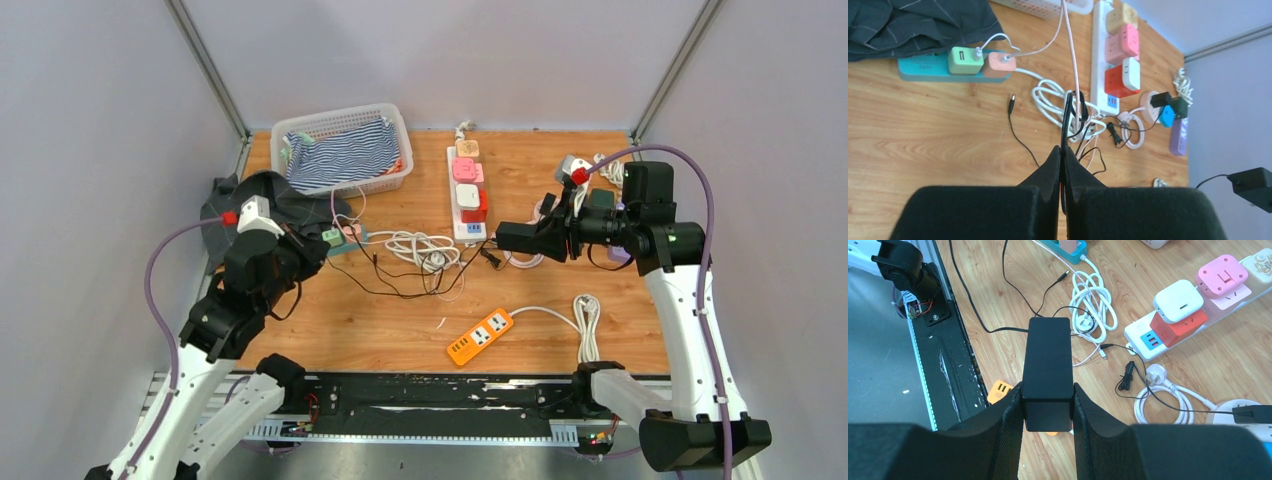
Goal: Pull the plug off the socket
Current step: Place the plug at the corner of the board.
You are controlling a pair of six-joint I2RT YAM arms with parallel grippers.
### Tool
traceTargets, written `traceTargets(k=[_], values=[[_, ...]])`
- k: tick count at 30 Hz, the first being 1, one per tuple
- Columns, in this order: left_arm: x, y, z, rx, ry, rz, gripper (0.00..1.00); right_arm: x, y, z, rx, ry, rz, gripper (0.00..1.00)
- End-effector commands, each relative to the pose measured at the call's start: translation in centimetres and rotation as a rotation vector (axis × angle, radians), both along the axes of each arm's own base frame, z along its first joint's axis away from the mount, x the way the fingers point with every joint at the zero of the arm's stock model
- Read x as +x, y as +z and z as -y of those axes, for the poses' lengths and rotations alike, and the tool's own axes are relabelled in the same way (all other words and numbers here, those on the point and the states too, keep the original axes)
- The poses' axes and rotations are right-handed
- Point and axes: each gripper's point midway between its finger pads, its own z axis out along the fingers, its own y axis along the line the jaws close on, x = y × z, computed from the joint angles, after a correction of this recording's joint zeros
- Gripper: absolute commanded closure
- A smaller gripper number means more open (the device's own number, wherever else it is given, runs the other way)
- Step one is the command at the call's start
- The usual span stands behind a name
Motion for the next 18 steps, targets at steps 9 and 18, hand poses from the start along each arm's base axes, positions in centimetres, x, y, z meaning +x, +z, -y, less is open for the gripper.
traceTargets(k=[9, 18], values=[[-2.2, 9.3, -2.9, 0.159, -0.005, 0.170, 1.00, -1.0, -0.7, -1.5, 0.086, 0.102, -0.099, 1.00], [0.0, 17.6, -1.4, 0.108, -0.023, 0.382, 1.00, -0.1, -2.8, -1.9, 0.098, 0.101, -0.166, 1.00]])
